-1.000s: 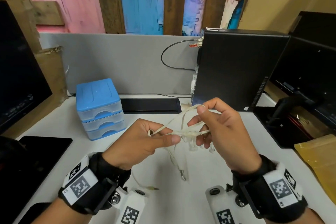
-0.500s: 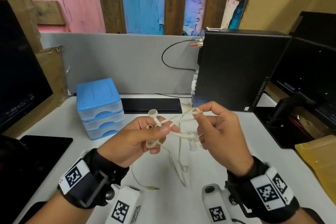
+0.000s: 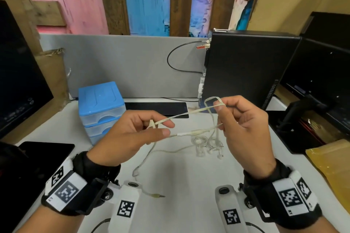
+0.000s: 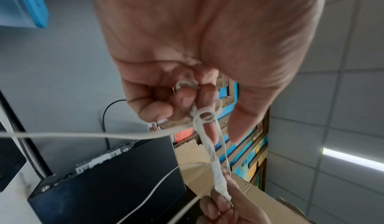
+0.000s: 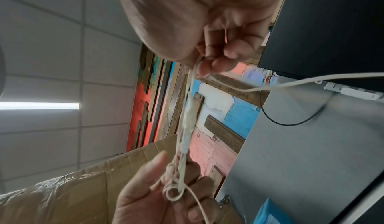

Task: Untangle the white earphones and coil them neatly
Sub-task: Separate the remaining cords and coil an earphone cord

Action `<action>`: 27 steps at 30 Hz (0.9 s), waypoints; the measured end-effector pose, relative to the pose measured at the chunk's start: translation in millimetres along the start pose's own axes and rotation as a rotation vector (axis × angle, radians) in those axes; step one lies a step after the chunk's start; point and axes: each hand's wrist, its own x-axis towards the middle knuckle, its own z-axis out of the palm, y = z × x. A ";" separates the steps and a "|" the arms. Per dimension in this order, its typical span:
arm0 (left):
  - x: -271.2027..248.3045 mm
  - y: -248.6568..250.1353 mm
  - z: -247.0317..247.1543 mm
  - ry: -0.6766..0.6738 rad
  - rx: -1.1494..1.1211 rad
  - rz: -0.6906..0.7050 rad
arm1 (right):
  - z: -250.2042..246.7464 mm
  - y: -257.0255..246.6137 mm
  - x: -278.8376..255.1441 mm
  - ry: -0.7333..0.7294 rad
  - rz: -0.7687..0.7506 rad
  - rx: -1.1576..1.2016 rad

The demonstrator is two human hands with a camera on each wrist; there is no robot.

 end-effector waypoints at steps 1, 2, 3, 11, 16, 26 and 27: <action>0.9 -0.3 0.1 0.040 0.011 -0.003 | -0.1 0.9 0.4 0.013 -0.006 -0.020; 1.9 -1.7 -0.9 0.083 0.023 -0.009 | -0.6 1.7 1.0 0.027 -0.006 -0.029; 2.9 -2.5 -2.2 0.123 0.036 -0.013 | -1.1 2.2 2.0 0.039 -0.003 -0.025; 6.0 -2.0 -6.7 0.192 -0.057 -0.086 | -6.3 -1.9 5.3 -0.001 0.116 0.149; 7.0 -3.7 -5.6 0.234 -0.058 -0.135 | -10.0 -10.0 7.6 -0.061 0.204 0.333; 2.3 -3.1 10.6 0.126 -0.309 -0.211 | 1.5 -6.5 -3.1 -0.121 0.293 0.308; 1.7 -1.9 13.9 0.124 -0.333 -0.220 | 3.9 -5.5 -5.2 -0.144 0.325 0.296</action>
